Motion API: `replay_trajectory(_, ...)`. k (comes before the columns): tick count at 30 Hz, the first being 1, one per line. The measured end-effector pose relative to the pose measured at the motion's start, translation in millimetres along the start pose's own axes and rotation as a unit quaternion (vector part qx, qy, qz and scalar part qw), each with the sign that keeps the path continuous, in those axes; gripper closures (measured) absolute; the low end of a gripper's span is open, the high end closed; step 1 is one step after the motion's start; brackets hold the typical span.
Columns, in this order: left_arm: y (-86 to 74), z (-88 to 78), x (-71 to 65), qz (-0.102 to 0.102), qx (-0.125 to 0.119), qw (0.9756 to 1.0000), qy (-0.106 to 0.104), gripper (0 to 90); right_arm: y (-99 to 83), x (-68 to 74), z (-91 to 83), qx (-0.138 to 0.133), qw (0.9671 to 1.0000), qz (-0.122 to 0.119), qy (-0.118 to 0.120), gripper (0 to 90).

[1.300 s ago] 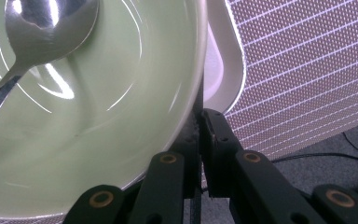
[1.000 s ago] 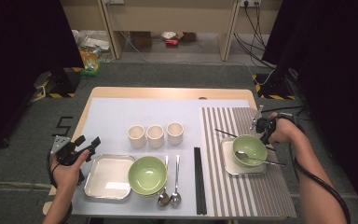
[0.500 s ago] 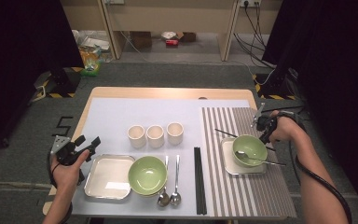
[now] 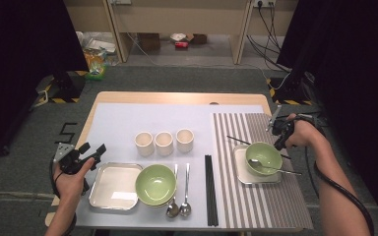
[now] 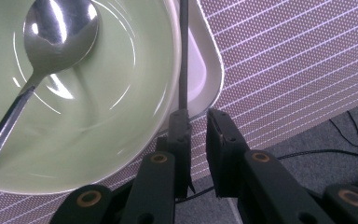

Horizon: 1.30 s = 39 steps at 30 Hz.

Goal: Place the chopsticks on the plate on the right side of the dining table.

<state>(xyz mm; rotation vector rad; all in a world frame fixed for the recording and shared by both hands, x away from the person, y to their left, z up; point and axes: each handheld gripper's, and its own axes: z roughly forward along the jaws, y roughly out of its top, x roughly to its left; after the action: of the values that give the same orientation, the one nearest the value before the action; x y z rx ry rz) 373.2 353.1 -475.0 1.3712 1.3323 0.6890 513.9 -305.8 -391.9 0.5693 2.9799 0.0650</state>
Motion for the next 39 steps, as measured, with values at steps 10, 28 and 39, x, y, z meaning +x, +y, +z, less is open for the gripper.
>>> replay_trajectory(10,0.3,-0.3,0.6,0.001,0.0,1.0,0.001,26.0,2.4,0.0,-6.5,-0.006,0.9996,0.028,-0.004,78.7)
replay_trajectory(28,0.1,-0.2,0.4,0.001,0.0,1.0,0.001,26.0,4.7,-3.8,-13.9,-0.022,0.9993,0.02,-0.021,78.4)
replay_trajectory(39,0.1,-0.1,0.2,0.001,0.0,1.0,0.0,26.0,7.1,-2.4,-17.8,-0.055,0.9972,0.043,-0.028,79.0)
